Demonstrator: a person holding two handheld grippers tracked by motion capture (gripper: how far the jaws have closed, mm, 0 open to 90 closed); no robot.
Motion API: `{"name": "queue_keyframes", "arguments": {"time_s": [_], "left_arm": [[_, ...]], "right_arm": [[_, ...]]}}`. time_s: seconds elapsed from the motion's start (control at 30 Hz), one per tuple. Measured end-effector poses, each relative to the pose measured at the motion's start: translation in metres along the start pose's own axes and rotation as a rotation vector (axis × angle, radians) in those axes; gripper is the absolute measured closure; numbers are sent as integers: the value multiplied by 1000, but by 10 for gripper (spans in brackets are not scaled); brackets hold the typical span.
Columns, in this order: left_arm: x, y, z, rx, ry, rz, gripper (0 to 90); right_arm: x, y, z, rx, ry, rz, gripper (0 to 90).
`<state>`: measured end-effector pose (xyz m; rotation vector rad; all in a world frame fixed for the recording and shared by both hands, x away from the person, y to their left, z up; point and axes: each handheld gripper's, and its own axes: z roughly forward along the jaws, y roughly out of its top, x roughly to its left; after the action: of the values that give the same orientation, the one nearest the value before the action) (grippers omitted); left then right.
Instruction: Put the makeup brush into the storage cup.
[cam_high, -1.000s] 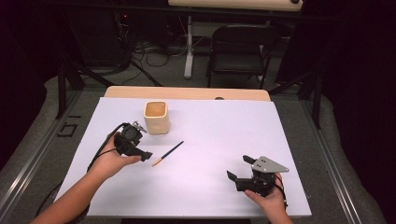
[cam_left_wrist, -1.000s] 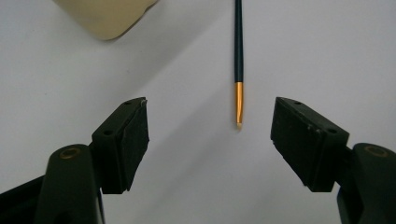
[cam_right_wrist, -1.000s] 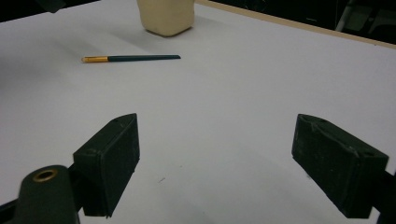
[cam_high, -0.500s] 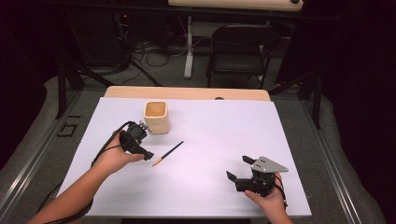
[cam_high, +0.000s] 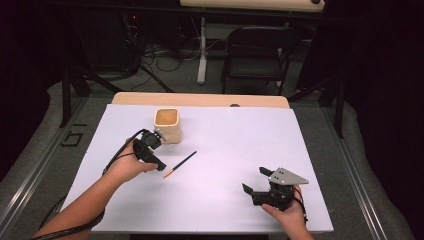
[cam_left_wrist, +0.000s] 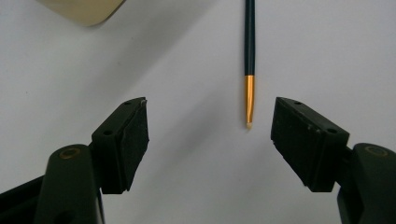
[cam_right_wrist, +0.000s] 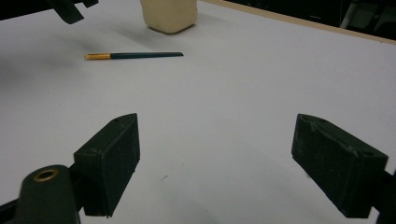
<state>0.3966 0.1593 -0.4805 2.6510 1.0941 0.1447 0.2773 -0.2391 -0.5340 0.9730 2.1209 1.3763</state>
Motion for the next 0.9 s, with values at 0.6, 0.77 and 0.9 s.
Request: {"name": "queue_keyframes", "arguments": {"time_s": [0.6, 0.77, 0.9], "left_arm": [[-7, 20, 13, 49, 16, 14, 260], [-9, 26, 16, 68, 9, 22, 303], [-11, 29, 18, 75, 11, 29, 303]], "right_arm": [[0, 0, 0, 3, 4, -2, 154], [0, 0, 0, 1, 6, -3, 155], [0, 0, 0, 3, 7, -4, 154]]}}
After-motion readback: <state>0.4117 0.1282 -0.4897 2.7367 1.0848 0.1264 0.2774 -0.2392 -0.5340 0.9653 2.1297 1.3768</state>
